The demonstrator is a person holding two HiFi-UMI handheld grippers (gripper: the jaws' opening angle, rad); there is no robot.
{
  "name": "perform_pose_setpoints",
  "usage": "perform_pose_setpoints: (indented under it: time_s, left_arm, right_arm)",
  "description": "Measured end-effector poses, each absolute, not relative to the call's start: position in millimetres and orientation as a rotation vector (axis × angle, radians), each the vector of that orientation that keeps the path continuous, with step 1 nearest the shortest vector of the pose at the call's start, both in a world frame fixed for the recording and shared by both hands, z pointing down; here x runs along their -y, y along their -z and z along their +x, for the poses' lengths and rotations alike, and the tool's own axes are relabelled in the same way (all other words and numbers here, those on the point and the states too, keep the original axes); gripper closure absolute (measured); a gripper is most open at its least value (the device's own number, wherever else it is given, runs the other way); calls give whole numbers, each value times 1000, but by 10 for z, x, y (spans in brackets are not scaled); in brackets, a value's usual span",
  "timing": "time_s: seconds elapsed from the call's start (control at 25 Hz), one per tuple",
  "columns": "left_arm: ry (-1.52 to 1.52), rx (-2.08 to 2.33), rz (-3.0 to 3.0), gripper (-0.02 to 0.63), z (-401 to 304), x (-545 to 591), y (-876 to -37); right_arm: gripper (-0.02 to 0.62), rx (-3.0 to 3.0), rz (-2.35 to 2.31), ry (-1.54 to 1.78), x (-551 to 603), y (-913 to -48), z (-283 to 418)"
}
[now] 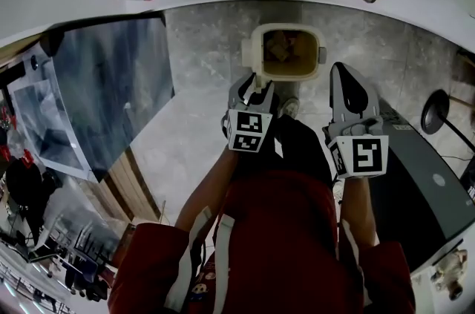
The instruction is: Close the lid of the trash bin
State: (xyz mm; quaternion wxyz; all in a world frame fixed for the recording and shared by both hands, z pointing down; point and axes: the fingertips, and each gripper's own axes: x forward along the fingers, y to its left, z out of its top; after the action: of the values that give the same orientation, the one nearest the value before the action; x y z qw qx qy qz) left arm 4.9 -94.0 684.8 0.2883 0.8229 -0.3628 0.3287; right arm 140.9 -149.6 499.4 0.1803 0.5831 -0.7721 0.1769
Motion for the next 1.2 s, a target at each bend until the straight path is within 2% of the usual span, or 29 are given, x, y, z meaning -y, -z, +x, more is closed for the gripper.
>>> perform_pose_setpoints:
  time_s: [0.96,1.2]
  left_arm:
    - [-1024,959,2182,411,1439,726,-7299]
    - [-1068,913,2178,412,1737,665,-7579]
  right_arm:
    - [595,2139,1599,-734,865,-5966,2903]
    - [595,2139,1580,-787,779,-6353,3070]
